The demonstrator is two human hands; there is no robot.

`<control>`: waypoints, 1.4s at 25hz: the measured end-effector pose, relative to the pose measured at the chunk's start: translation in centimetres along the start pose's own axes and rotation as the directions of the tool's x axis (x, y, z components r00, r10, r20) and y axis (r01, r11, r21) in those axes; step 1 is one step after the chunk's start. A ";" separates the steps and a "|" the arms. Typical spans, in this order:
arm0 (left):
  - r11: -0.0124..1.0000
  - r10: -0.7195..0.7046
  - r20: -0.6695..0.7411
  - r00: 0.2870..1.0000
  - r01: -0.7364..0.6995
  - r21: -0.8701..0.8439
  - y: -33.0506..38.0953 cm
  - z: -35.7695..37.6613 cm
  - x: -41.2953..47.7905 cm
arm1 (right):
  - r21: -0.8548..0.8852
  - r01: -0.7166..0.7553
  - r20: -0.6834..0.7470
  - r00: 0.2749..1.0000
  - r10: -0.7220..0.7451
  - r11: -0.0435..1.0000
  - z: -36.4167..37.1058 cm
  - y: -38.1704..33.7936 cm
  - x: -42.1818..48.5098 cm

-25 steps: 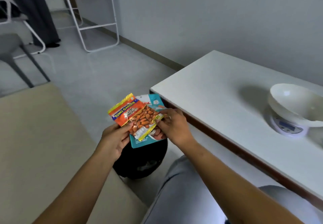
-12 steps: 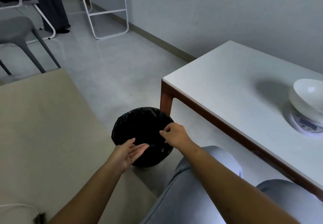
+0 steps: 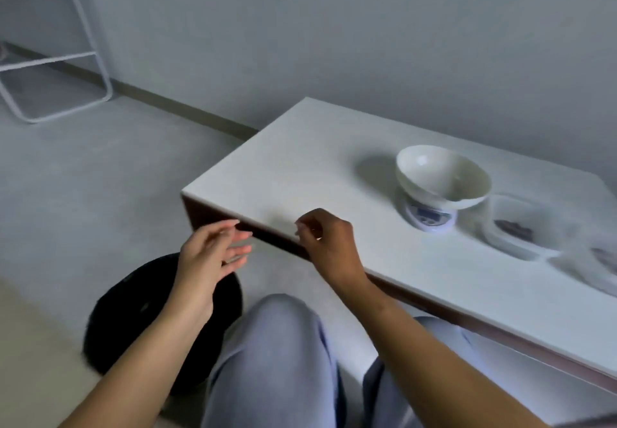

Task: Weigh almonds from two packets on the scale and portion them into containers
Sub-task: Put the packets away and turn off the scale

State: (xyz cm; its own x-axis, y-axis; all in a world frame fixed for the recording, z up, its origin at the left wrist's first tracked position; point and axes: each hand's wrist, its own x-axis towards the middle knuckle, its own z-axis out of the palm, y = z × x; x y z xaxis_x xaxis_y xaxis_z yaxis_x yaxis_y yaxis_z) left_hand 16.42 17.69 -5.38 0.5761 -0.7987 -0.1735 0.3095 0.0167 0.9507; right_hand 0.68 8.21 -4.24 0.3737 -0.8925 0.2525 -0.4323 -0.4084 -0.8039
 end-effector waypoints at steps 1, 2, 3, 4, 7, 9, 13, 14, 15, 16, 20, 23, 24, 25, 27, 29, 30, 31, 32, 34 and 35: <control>0.993 0.082 0.074 0.994 -0.088 0.076 0.2 2.5 0.5 | -0.044 0.023 -0.097 0.995 -0.027 0.999 -2.3 1.3 0.0; 0.971 0.158 0.149 0.976 -0.181 0.154 0.0 5.0 0.9 | -0.085 0.024 -0.181 0.983 -0.039 0.996 -4.5 2.8 -0.2; 0.930 0.230 0.227 0.946 -0.283 0.237 -0.6 7.8 1.5 | -0.136 0.001 -0.250 0.968 -0.035 0.991 -6.7 4.6 -0.5; 0.858 0.302 0.289 0.908 -0.391 0.333 -1.4 9.9 2.1 | -0.197 -0.037 -0.297 0.954 -0.024 0.980 -8.4 6.1 -0.9; 0.537 0.342 0.544 0.766 -0.635 0.556 -5.0 16.2 3.5 | -0.401 -0.221 -0.354 0.933 0.073 0.889 -12.6 10.5 -2.4; 0.329 0.204 0.648 0.734 -0.674 0.661 -6.8 18.9 4.0 | -0.516 -0.275 -0.292 0.947 0.135 0.812 -13.8 12.2 -3.0; -0.081 0.097 0.679 0.728 -0.674 0.734 -8.3 20.9 5.1 | -0.663 -0.232 -0.234 0.967 0.098 0.712 -13.7 13.2 -2.7; -0.092 0.105 0.678 0.727 -0.672 0.735 -8.4 21.1 5.3 | -0.688 -0.232 -0.238 0.967 0.088 0.688 -13.7 13.3 -2.4; -0.095 0.107 0.680 0.726 -0.673 0.734 -8.6 21.2 5.4 | -0.705 -0.234 -0.247 0.966 0.077 0.670 -13.7 13.2 -2.2; -0.099 0.111 0.682 0.723 -0.674 0.732 -8.7 21.2 5.4 | -0.717 -0.236 -0.256 0.964 0.068 0.656 -13.7 13.2 -2.1; -0.118 0.112 0.678 0.726 -0.668 0.735 -8.8 21.2 5.2 | -0.775 -0.211 -0.243 0.970 0.028 0.595 -13.5 13.2 -1.8; -0.114 0.126 0.672 0.730 -0.662 0.741 -8.7 21.3 5.0 | -0.791 -0.181 -0.182 0.982 0.058 0.585 -13.6 12.5 -1.3; -0.120 0.122 0.672 0.731 -0.661 0.741 -8.7 21.3 5.0 | -0.799 -0.164 -0.134 0.986 0.096 0.579 -13.8 12.2 -1.1; -0.129 0.118 0.671 0.732 -0.659 0.741 -8.8 21.3 5.0 | -0.812 -0.136 -0.093 0.990 0.105 0.568 -13.9 12.1 -0.7; -0.138 0.117 0.668 0.735 -0.654 0.744 -8.8 21.4 4.9 | -0.836 -0.101 -0.034 0.991 0.132 0.539 -14.3 12.2 0.1; -0.138 0.107 0.663 0.741 -0.649 0.748 -8.7 21.5 4.9 | -0.849 -0.104 -0.029 0.988 0.150 0.518 -14.6 12.0 0.7; -0.138 0.097 0.659 0.746 -0.645 0.751 -8.6 21.4 4.8 | -0.847 -0.109 -0.037 0.988 0.148 0.520 -14.6 11.9 0.7; -0.137 0.091 0.657 0.749 -0.644 0.753 -8.5 21.4 4.7 | -0.831 -0.118 -0.063 0.991 0.118 0.544 -14.4 12.1 0.2; -0.136 0.090 0.655 0.750 -0.642 0.754 -8.5 21.4 4.7 | -0.807 -0.127 -0.101 0.992 0.076 0.577 -13.8 12.3 -0.7; -0.145 0.084 0.650 0.756 -0.636 0.758 -8.5 21.6 4.8 | -0.751 -0.171 -0.191 0.981 0.038 0.637 -13.2 13.0 -1.6; -0.149 0.078 0.643 0.762 -0.629 0.763 -8.6 21.8 4.7 | -0.728 -0.195 -0.233 0.972 0.030 0.658 -13.2 13.1 -1.8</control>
State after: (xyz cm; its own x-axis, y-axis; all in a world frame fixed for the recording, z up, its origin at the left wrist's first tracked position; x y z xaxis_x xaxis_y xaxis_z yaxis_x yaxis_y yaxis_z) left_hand 0.03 0.68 -8.76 -0.0232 -0.9940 0.1073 -0.9858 0.0406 0.1632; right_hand -16.46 1.93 -8.18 0.1590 -0.9244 0.3468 -0.9543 -0.2339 -0.1859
